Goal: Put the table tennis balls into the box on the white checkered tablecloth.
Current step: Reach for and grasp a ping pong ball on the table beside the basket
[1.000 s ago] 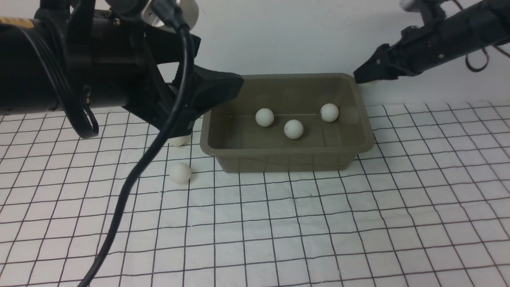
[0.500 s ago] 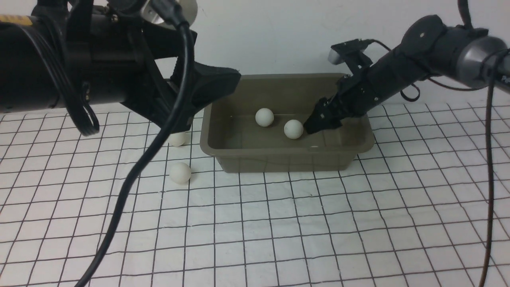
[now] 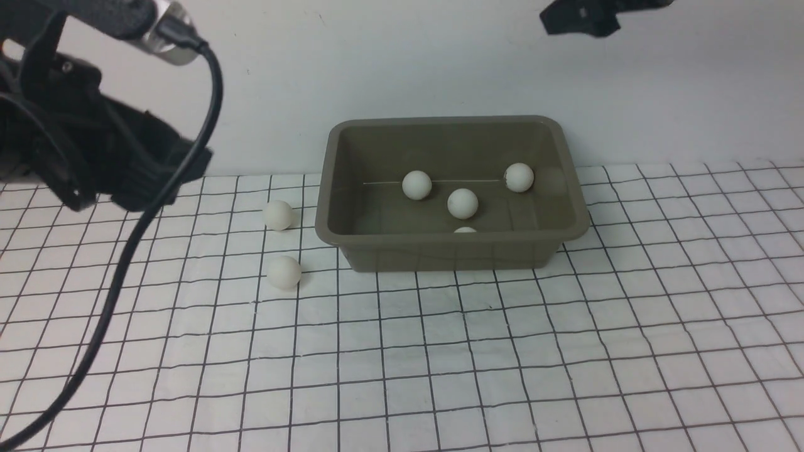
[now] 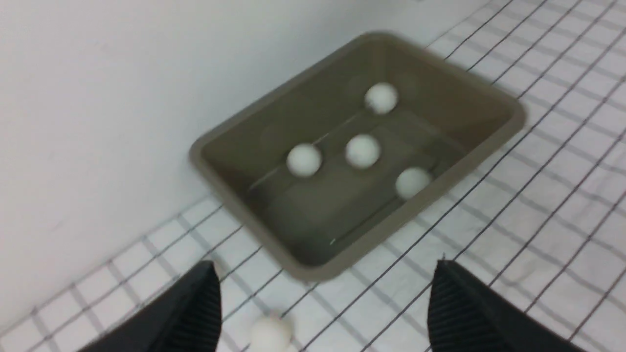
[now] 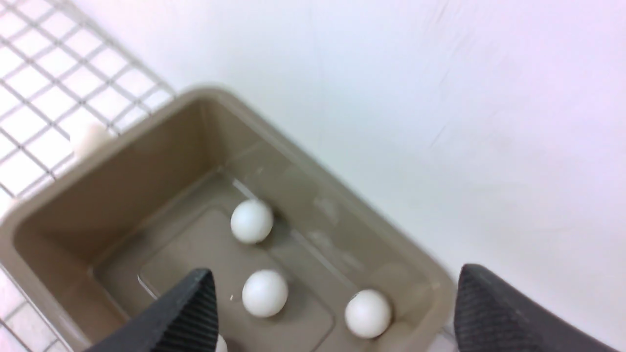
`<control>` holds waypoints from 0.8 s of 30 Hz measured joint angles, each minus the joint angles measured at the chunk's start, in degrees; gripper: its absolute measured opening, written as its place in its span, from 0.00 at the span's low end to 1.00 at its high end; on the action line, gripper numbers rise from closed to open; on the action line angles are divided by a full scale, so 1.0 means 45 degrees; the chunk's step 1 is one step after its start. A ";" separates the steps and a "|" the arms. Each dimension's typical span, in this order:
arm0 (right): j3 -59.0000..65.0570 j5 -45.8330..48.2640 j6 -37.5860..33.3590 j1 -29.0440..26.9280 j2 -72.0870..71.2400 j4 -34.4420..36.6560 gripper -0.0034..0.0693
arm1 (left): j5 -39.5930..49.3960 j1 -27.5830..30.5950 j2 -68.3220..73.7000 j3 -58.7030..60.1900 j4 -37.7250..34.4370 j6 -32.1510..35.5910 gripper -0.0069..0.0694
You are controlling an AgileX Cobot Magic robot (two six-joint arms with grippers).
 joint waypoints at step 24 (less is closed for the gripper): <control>-0.0014 0.1717 0.0880 -0.0003 -0.2731 -0.0272 0.85 | -0.1372 0.1010 0.8008 -0.0866 -0.5920 0.5490 0.72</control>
